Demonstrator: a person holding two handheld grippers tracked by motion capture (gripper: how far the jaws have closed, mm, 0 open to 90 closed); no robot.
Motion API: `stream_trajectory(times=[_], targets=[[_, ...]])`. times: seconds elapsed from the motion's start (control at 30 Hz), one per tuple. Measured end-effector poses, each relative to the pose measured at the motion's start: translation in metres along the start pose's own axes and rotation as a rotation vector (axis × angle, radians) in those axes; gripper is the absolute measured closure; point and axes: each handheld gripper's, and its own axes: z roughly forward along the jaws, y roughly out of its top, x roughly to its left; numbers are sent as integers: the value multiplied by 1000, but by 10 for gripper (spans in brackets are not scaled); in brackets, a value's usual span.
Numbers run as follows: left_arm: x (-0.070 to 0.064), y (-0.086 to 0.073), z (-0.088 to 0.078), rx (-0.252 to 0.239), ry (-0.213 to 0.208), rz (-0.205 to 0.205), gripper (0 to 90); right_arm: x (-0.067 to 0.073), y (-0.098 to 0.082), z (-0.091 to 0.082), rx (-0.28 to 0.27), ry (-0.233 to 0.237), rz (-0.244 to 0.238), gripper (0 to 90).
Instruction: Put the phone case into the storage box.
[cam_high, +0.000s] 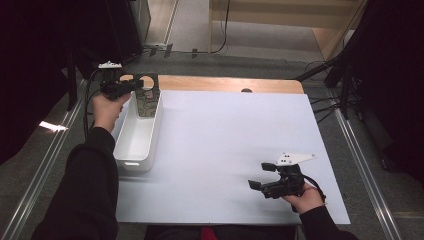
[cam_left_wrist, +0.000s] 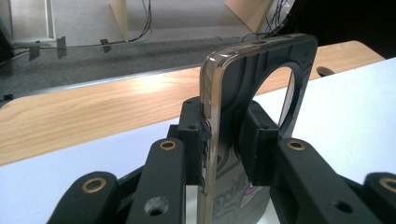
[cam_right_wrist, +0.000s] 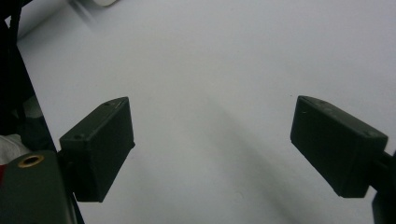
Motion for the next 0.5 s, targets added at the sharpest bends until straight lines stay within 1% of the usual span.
stream_trajectory(times=[0.27,0.33,0.5], targets=[[2,-1,1,8,1,-4,717,0,0,1,3,-2,-1,125],[2,-1,1,6,1,-14,716,0,0,0,4,-2,0,126],[-1,0,3,9,16,-9,710,1,0,0,4,-2,0,126]])
